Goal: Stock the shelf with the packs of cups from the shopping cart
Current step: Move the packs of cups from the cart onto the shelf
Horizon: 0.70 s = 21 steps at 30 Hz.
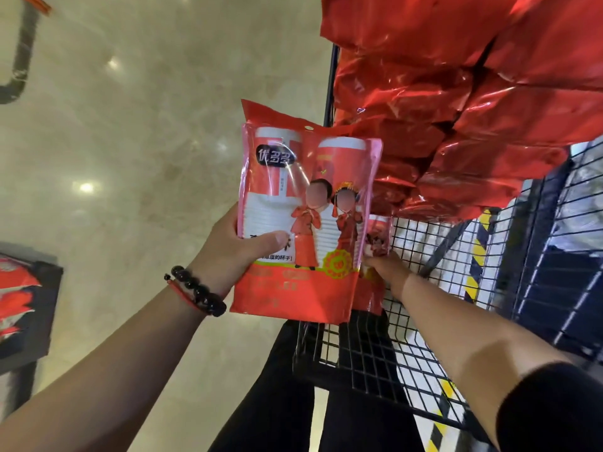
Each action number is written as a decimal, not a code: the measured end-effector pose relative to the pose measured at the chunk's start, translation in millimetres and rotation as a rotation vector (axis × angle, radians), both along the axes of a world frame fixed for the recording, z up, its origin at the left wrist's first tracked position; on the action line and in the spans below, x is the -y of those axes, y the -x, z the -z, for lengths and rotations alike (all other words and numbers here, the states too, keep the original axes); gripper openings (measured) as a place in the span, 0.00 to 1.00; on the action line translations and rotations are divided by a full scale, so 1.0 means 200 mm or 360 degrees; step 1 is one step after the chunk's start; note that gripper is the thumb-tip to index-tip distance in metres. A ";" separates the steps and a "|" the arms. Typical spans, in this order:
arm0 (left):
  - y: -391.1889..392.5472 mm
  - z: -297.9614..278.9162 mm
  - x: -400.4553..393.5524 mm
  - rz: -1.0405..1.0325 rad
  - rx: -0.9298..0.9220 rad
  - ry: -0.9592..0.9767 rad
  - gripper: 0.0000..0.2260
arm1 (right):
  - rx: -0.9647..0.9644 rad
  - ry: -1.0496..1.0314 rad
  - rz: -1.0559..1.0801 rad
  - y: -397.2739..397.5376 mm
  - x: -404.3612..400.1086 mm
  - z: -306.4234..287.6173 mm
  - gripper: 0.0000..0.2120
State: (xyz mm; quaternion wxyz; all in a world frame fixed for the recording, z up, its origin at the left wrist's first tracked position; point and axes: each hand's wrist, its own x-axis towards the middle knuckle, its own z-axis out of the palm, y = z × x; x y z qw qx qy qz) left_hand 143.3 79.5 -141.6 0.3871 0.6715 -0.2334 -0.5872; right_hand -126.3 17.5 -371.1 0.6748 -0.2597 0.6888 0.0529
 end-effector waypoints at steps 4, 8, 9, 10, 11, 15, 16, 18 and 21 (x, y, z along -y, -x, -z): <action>0.00 0.00 0.00 0.0003 0.0030 -0.0019 0.29 | -0.0097 0.0072 0.0033 -0.02 0.00 -0.03 0.39; 0.02 -0.01 0.01 -0.0025 0.0045 -0.0038 0.29 | -0.0071 0.0162 0.0035 -0.04 -0.02 -0.09 0.42; 0.02 -0.02 0.01 -0.0030 0.0046 -0.0046 0.29 | -0.0054 0.0166 0.0037 -0.04 -0.04 -0.10 0.40; 0.03 -0.02 0.01 -0.0038 0.0047 -0.0056 0.30 | -0.0035 0.0165 0.0035 -0.03 -0.05 -0.12 0.37; 0.03 -0.02 0.01 -0.0046 0.0049 -0.0065 0.31 | -0.0027 0.0163 0.0027 -0.02 -0.05 -0.15 0.34; 0.05 -0.04 0.03 -0.0047 0.0097 -0.0126 0.36 | -0.0078 0.0262 0.0059 0.07 -0.05 -0.28 0.30; 0.06 -0.05 0.03 -0.0037 0.0115 -0.0150 0.36 | -0.0101 0.0308 0.0096 0.11 -0.05 -0.33 0.32; 0.09 -0.06 0.04 -0.0005 0.0147 -0.0196 0.36 | -0.0161 0.0437 0.0151 0.19 -0.05 -0.45 0.33; 0.18 -0.09 0.04 0.0000 0.0186 -0.0241 0.34 | -0.0191 0.0595 0.0220 0.32 -0.06 -0.62 0.30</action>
